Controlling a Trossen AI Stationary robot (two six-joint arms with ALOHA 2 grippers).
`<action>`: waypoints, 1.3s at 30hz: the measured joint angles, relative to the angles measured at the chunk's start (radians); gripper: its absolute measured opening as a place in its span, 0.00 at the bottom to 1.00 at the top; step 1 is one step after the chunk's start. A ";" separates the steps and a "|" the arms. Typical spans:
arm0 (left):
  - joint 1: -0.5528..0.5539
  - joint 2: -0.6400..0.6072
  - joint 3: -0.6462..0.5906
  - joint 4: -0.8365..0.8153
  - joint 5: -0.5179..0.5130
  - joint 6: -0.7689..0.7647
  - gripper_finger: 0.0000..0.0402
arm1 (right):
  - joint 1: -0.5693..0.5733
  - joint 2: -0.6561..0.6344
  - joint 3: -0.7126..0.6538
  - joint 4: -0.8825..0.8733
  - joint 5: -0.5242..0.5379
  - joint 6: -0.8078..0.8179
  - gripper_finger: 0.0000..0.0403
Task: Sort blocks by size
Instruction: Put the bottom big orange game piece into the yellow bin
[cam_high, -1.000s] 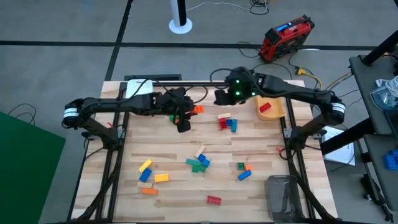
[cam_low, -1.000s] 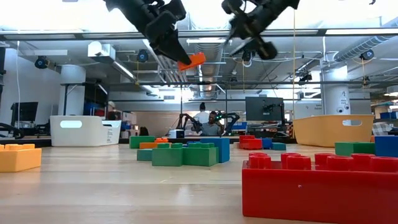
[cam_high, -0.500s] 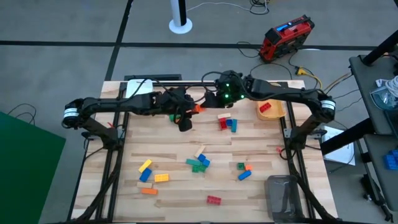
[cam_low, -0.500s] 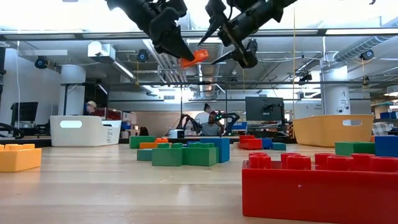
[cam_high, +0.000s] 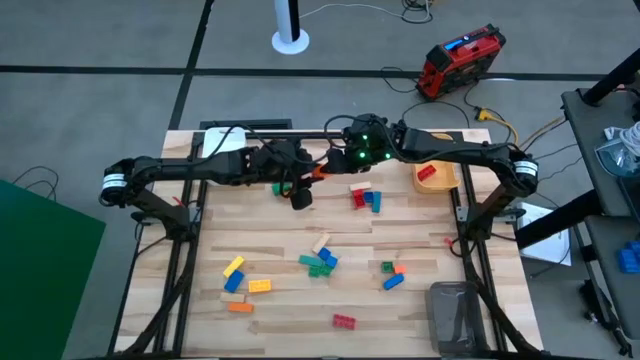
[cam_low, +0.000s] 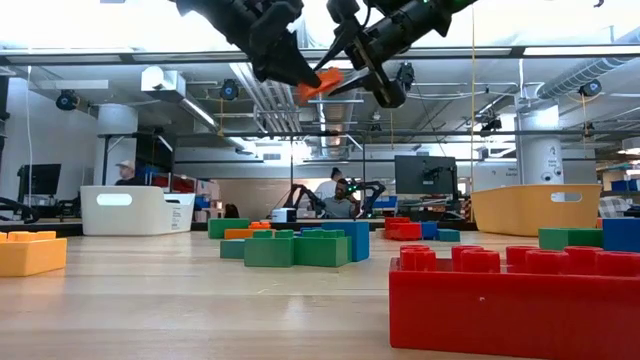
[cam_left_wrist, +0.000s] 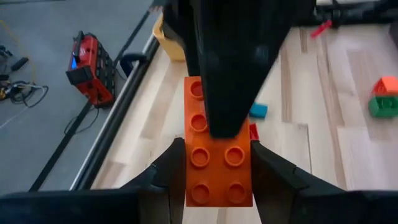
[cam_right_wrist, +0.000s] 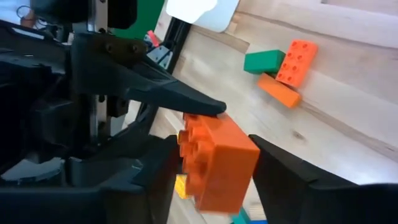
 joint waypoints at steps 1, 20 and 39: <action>0.000 0.000 0.000 0.014 0.000 0.000 0.32 | 0.000 0.000 0.000 0.001 -0.003 0.000 0.43; -0.001 -0.005 0.000 0.009 0.003 -0.149 0.42 | -0.028 -0.013 0.000 -0.036 -0.013 -0.057 0.21; -0.002 -0.005 0.001 -0.175 0.000 -0.224 0.48 | -0.366 -0.053 0.109 -0.972 0.529 -0.369 0.21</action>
